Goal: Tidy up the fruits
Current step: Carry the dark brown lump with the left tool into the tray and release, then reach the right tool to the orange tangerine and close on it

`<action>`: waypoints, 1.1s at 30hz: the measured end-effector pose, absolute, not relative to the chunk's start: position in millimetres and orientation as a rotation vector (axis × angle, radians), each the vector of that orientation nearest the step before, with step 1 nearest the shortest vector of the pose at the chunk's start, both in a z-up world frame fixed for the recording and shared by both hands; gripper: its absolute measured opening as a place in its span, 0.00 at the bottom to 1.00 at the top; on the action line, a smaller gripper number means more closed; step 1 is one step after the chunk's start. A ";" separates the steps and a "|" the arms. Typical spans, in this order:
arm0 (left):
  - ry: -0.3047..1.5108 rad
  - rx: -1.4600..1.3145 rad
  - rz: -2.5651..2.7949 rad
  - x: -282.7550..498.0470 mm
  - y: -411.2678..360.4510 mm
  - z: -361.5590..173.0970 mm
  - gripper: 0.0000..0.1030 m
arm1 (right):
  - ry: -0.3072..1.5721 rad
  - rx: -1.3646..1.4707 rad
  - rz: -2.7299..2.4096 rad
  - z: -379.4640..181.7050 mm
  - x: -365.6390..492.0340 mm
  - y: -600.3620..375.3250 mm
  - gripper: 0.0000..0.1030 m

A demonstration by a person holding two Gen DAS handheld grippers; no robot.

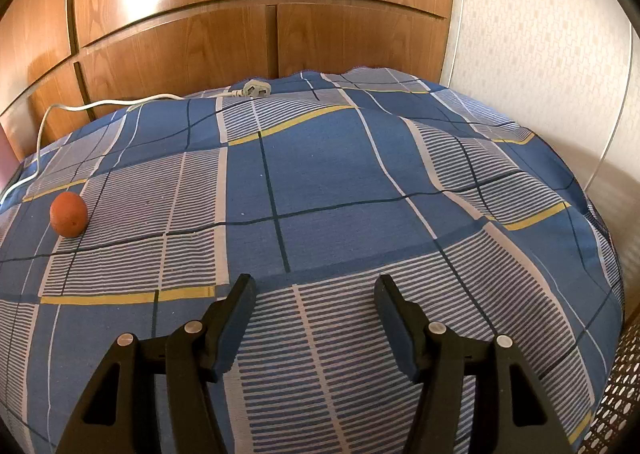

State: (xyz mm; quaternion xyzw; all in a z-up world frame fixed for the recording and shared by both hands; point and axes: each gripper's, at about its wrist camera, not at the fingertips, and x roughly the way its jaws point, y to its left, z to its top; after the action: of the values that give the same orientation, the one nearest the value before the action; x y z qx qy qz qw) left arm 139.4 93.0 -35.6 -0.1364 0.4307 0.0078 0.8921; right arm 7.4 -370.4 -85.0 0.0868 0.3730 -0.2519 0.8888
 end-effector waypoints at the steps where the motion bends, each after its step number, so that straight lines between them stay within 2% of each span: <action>1: 0.887 -0.277 0.022 138.2 92.5 -35.5 0.53 | 0.775 0.181 -0.523 -85.1 7.4 -370.2 0.60; 9: 0.848 -0.244 0.054 122.4 89.4 -27.3 0.54 | 0.775 0.179 -0.524 -85.3 7.5 -370.1 0.60; 12: 0.825 -0.237 0.058 112.5 88.3 -21.3 0.58 | 0.775 0.179 -0.523 -85.4 7.5 -370.2 0.60; 33: 0.810 -0.224 0.032 59.1 82.3 -9.1 0.61 | 0.774 0.179 -0.523 -85.3 7.5 -369.3 0.61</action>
State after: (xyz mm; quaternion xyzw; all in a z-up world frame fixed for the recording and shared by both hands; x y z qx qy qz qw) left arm 59.1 82.3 -9.1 -0.1087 0.3931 0.0156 0.9129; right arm 7.5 -369.3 -85.3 0.0864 0.3724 -0.2518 0.8891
